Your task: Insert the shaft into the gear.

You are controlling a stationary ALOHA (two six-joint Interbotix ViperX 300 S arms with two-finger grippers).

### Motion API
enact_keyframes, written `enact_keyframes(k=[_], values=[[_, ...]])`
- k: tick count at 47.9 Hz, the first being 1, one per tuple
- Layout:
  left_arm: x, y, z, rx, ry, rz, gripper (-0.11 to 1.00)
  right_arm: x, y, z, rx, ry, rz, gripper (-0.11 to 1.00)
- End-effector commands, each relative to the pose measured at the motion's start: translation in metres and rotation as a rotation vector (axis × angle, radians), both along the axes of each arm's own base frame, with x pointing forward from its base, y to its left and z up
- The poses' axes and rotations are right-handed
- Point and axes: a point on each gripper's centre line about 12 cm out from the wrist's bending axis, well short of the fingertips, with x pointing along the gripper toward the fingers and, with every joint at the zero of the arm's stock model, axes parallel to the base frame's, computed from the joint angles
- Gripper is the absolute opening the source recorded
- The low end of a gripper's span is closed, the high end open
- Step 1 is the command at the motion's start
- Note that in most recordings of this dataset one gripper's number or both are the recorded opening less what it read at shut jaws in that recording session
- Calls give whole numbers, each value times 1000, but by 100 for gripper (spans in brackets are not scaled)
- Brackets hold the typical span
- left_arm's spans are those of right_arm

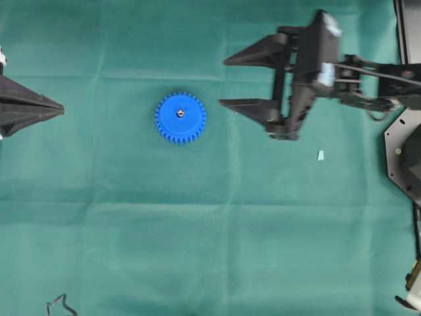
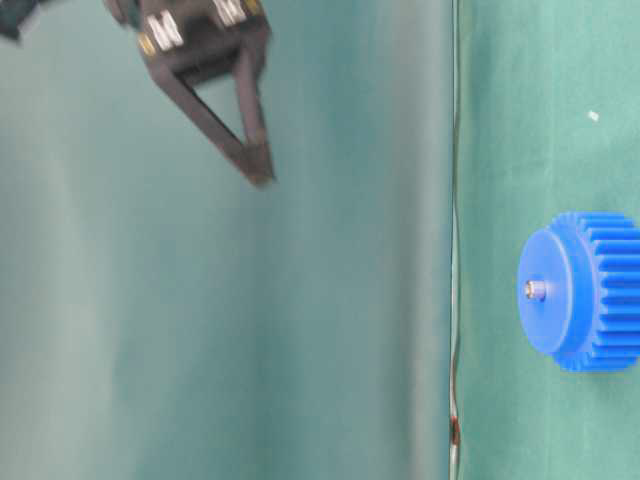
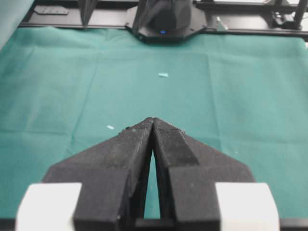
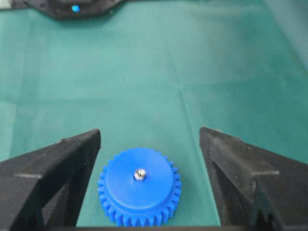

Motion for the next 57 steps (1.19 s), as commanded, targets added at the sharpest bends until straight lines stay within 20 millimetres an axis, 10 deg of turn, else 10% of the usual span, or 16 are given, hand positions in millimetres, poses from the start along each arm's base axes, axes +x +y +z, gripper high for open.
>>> enact_keyframes(k=[1,24,57], values=[[3,0,9,2,-20,-2,0,-17,3,15,-11,-56,2,86],[3,0,8,0,-18,-2,0,-82,16,36,-16,-91,29,86],[3,0,8,2,-18,-2,0,-85,16,28,-12,-73,29,86]])
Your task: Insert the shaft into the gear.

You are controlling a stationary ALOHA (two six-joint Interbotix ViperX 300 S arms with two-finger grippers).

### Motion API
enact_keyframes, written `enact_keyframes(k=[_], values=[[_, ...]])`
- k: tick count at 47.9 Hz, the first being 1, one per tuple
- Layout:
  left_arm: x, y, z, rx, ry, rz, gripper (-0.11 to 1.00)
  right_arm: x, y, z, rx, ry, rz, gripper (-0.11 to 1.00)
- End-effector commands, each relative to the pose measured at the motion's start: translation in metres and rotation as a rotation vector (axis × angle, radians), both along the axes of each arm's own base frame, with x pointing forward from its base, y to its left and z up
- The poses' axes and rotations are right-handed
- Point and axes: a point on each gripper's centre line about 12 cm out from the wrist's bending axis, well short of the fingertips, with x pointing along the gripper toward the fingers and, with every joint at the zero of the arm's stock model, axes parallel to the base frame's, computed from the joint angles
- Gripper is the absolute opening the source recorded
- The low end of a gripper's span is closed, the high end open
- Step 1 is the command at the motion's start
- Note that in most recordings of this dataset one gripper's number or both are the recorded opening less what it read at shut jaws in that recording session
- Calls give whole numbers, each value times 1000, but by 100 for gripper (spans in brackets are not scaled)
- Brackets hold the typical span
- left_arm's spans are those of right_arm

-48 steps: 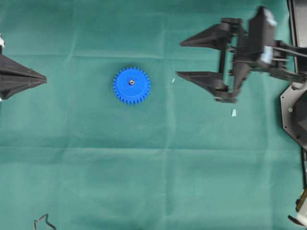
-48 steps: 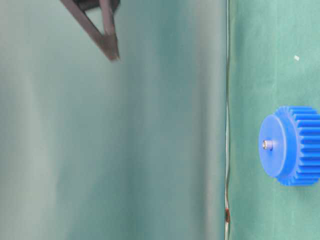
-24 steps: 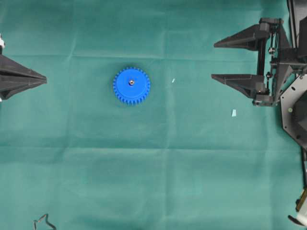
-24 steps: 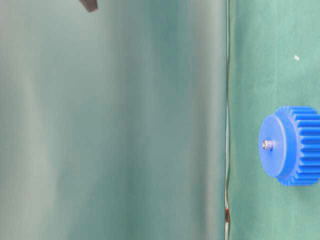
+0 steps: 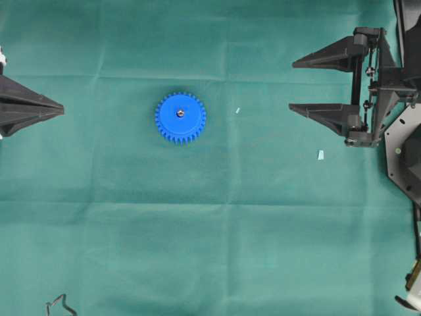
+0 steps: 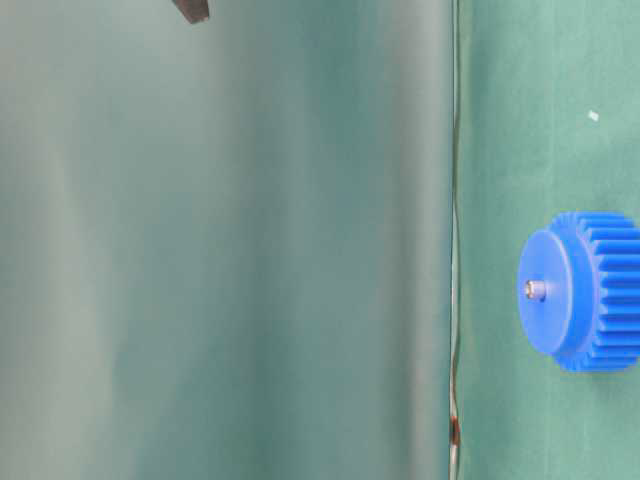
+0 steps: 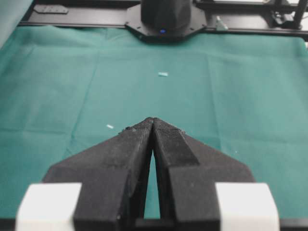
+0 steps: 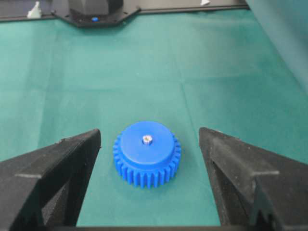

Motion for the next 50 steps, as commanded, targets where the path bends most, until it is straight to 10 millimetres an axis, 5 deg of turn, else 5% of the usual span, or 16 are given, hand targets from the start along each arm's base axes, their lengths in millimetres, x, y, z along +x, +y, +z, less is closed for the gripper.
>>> enact_keyframes(k=[1,50], values=[[2,0,9,5,-23,-2,0,1,0,5,-6,-16,0,86],[3,-1,8,-6,-15,-5,0,4,-1,3,-19,-18,-1,86]])
